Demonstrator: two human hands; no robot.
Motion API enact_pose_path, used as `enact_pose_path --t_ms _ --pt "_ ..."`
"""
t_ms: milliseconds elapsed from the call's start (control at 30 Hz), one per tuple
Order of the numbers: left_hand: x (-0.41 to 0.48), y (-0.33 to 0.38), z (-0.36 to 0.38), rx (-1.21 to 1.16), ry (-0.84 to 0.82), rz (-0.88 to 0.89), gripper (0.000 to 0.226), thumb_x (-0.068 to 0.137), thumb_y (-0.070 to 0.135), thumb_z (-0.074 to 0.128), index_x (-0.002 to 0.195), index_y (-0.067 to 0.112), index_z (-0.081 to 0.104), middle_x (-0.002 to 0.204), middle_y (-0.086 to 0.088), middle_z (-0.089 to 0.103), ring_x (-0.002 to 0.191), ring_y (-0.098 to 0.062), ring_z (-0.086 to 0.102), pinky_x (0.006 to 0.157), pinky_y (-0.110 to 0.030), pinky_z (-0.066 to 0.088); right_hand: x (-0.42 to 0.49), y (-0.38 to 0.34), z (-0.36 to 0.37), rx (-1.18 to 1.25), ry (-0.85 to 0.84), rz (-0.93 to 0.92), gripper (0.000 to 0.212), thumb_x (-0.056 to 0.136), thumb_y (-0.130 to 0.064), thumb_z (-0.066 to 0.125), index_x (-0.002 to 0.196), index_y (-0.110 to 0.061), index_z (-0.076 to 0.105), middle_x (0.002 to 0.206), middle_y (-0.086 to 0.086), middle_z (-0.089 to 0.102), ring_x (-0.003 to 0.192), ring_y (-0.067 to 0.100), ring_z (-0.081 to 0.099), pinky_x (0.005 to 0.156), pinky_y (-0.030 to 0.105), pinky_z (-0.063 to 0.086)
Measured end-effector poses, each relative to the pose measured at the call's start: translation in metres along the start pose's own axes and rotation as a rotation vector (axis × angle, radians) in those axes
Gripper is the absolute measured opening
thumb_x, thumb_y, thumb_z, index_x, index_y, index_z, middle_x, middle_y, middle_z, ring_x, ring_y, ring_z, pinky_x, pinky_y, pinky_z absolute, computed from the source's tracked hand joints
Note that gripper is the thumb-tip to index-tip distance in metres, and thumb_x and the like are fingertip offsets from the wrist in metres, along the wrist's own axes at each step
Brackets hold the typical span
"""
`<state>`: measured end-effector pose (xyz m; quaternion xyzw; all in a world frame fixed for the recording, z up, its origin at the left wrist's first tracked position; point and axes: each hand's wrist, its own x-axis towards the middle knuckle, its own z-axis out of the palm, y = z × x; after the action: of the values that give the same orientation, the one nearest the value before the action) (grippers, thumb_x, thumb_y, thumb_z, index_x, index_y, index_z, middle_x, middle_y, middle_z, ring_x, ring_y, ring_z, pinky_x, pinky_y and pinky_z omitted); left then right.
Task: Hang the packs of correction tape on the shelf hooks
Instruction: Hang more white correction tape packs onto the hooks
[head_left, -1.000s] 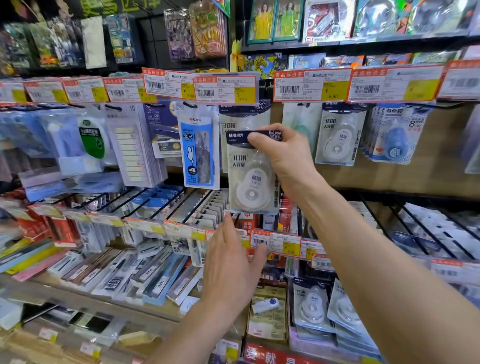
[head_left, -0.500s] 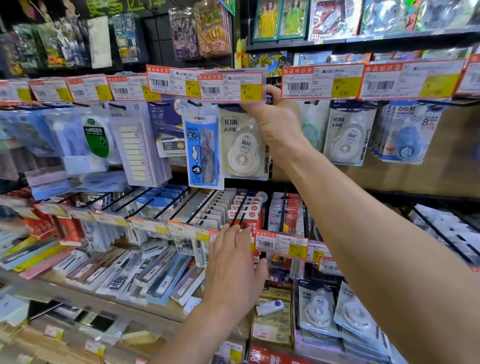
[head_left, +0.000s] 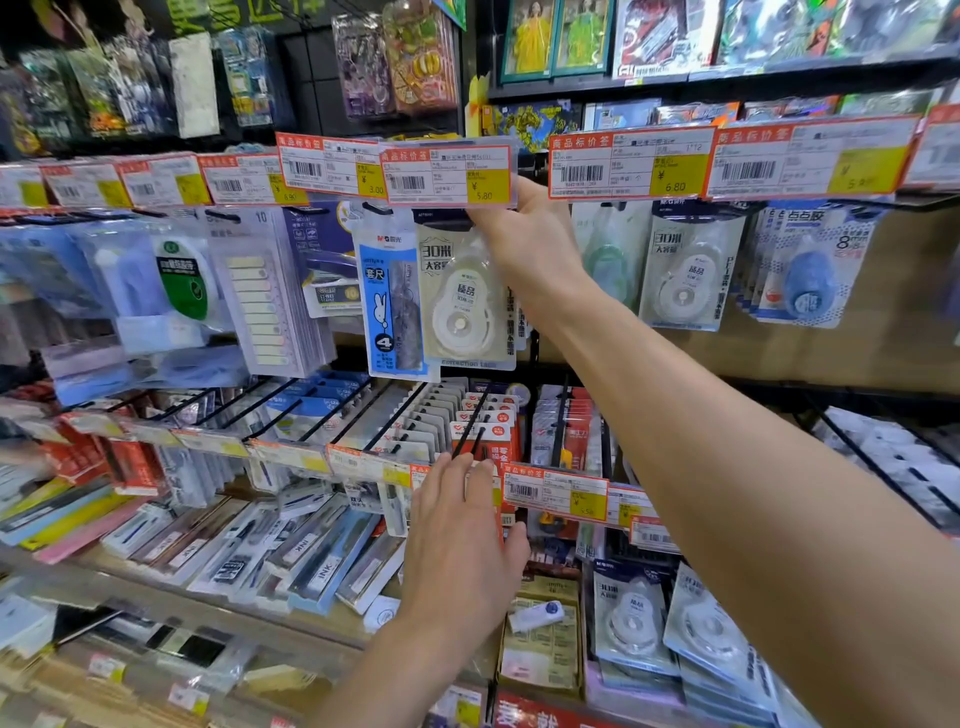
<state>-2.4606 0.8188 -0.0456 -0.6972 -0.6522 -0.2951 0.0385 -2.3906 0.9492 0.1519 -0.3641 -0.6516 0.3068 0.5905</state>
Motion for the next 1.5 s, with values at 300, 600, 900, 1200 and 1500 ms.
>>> enact_pose_path --t_ms 300,600,900,1200,1500 --pt "0.000 -0.003 0.003 -0.005 0.008 0.013 0.064 0.097 0.046 0.048 0.151 0.018 0.028 0.157 0.002 0.026 0.149 -0.017 0.008 0.124 -0.035 0.010 0.010 0.011 -0.007 -0.186 0.215 -0.067 0.011 0.092 -0.037 0.073 0.097 -0.030 0.065 0.099 -0.005 0.073 0.092 0.014 0.067 0.092 0.039 0.055" --pt "0.000 -0.006 0.004 0.007 0.015 0.032 0.062 0.094 0.042 0.053 0.148 0.015 0.036 0.154 -0.002 0.033 0.148 -0.021 0.016 0.124 -0.035 0.011 -0.003 0.016 -0.017 -0.309 0.278 -0.084 0.050 0.088 -0.054 0.072 0.124 -0.020 0.063 0.111 -0.001 0.065 0.104 0.021 0.062 0.093 0.044 0.054" --pt "0.004 -0.003 0.007 0.048 0.008 0.023 0.064 0.092 0.042 0.057 0.145 0.010 0.040 0.150 -0.006 0.038 0.146 -0.024 0.021 0.121 -0.042 0.021 -0.044 0.045 -0.013 -0.467 0.024 0.069 0.114 0.084 -0.053 0.076 0.163 -0.015 0.003 0.164 0.014 0.017 0.153 0.030 0.018 0.121 0.042 0.023" --pt "0.008 -0.003 0.007 0.072 0.003 -0.006 0.062 0.092 0.045 0.053 0.144 0.013 0.041 0.146 -0.002 0.040 0.144 -0.021 0.025 0.118 -0.041 0.027 -0.057 0.056 -0.020 -0.482 -0.012 0.130 0.105 0.088 -0.058 0.069 0.161 -0.012 0.010 0.162 0.015 0.023 0.151 0.031 0.024 0.119 0.045 0.029" --pt "0.005 0.015 -0.009 0.000 -0.029 -0.053 0.065 0.091 0.042 0.058 0.146 0.014 0.038 0.153 -0.003 0.034 0.147 -0.022 0.019 0.120 -0.045 0.024 -0.126 0.053 -0.073 -0.633 -0.086 0.083 0.046 0.095 -0.035 0.061 0.138 -0.020 0.055 0.133 0.003 0.059 0.124 0.022 0.056 0.100 0.041 0.050"
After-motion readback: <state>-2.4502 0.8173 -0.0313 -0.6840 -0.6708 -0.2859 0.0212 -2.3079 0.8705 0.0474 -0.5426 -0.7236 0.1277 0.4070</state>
